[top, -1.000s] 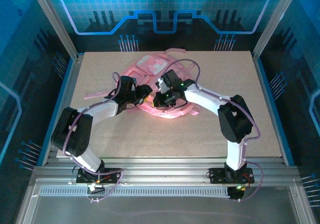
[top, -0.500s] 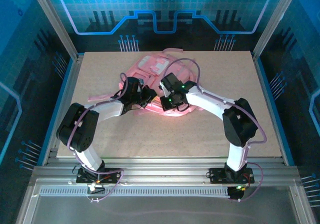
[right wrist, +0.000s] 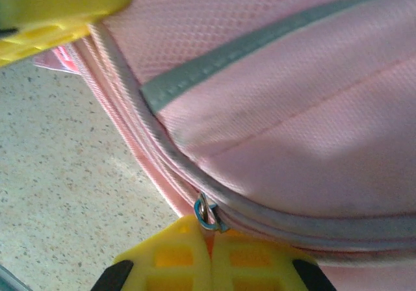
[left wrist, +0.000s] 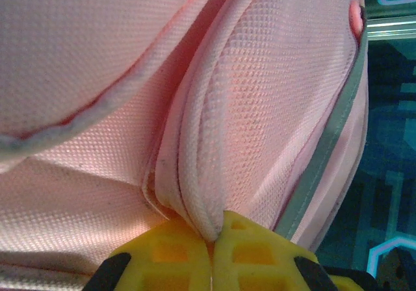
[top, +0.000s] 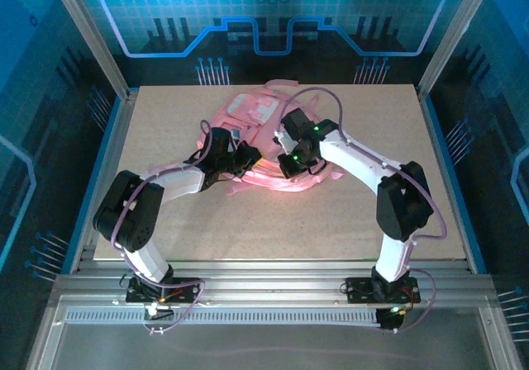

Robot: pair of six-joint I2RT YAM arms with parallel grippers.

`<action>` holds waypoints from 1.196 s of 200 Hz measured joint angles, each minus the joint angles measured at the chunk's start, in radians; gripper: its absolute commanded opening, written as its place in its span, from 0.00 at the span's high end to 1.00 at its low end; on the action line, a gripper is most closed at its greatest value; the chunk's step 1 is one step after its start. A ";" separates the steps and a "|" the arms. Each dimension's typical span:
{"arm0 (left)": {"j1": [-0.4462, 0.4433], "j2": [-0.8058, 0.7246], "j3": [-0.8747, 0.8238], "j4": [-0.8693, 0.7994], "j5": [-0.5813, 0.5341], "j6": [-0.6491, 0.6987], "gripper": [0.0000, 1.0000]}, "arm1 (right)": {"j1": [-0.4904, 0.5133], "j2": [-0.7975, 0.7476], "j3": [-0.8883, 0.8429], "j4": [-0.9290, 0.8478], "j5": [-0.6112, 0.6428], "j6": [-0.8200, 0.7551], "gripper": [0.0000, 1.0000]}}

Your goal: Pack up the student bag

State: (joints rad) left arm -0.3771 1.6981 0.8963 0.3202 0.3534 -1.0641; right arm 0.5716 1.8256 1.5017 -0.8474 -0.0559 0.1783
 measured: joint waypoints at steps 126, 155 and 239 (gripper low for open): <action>-0.005 0.000 0.050 -0.082 0.041 0.143 1.00 | -0.074 0.089 0.119 -0.064 0.263 -0.103 1.00; 0.040 0.008 0.093 -0.186 0.046 0.190 1.00 | -0.085 0.056 0.043 -0.011 0.256 -0.109 1.00; 0.114 0.192 0.350 -0.336 0.018 0.278 0.92 | 0.017 -0.076 -0.113 0.039 -0.020 0.000 1.00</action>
State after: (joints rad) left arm -0.2634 1.8896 1.2465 -0.0154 0.3710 -0.7860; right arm 0.5888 1.7496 1.3884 -0.8085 -0.0757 0.1787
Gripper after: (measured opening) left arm 0.051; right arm 0.043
